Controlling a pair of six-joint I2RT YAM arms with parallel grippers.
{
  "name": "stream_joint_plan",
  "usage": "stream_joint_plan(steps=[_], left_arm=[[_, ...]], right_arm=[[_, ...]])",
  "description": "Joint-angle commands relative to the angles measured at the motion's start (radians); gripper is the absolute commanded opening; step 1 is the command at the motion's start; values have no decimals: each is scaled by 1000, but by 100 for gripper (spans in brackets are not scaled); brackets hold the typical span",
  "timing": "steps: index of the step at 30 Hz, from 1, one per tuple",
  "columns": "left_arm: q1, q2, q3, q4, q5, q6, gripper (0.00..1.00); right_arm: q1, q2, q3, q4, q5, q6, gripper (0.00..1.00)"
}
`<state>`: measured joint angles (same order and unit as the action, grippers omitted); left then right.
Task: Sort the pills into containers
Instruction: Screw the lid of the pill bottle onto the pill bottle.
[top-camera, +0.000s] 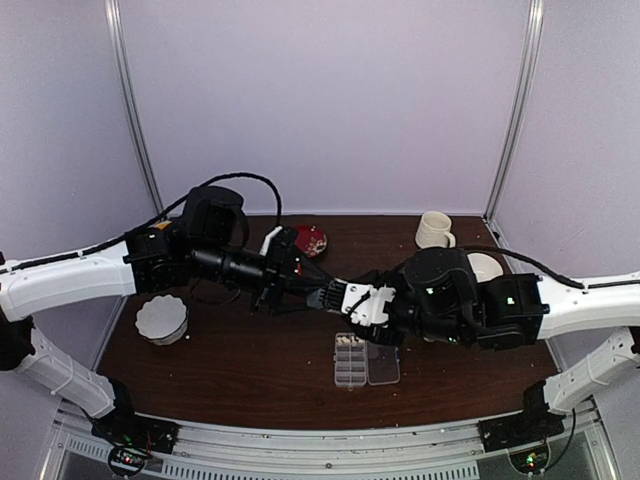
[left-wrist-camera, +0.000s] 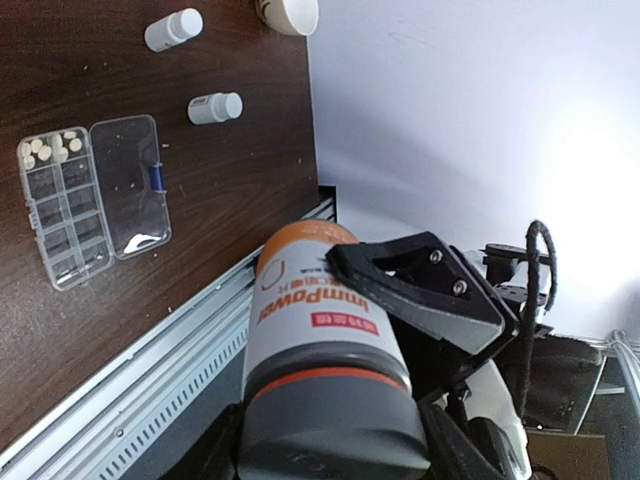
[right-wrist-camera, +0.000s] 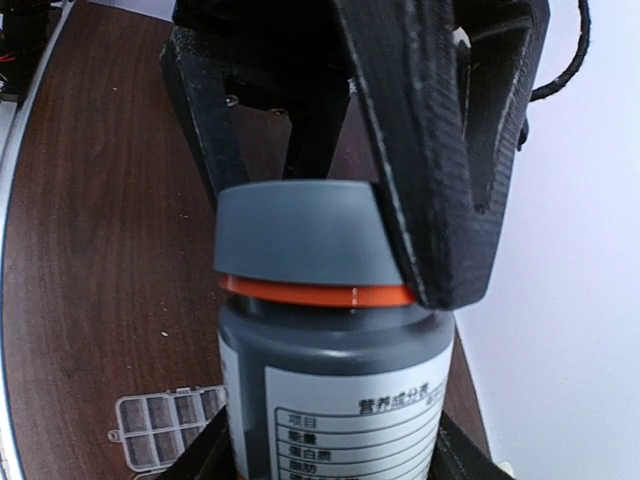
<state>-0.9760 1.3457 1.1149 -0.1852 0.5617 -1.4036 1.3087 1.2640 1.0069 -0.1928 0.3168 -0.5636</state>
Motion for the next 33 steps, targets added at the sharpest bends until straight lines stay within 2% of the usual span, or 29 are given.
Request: stream_joint_plan(steps=[1,5,10,16,23,27,33], left_arm=[[-33,65,117,-167,103,184,0],[-34,108,197,-289,107,363,0],[-33,109,203,-303,81,457,0],[-35,90,188,-270,100,525,0],[-34,79,228,-283,95,581,0],[-34,73,229,-299,90,602,0],[-34,79,229,-313,50,659,0]], right_arm=[[-54,-34,69,92,-302,100,0],[-115,-30,99,44,-540,196,0],[-166,-24,120,18,-644,327,0],[-167,-58,89,79,-616,543,0],[-167,-71,167,50,-522,798,0],[-167,-78,241,-6,-507,876,0],[-172,-151,252,29,-525,964,0]])
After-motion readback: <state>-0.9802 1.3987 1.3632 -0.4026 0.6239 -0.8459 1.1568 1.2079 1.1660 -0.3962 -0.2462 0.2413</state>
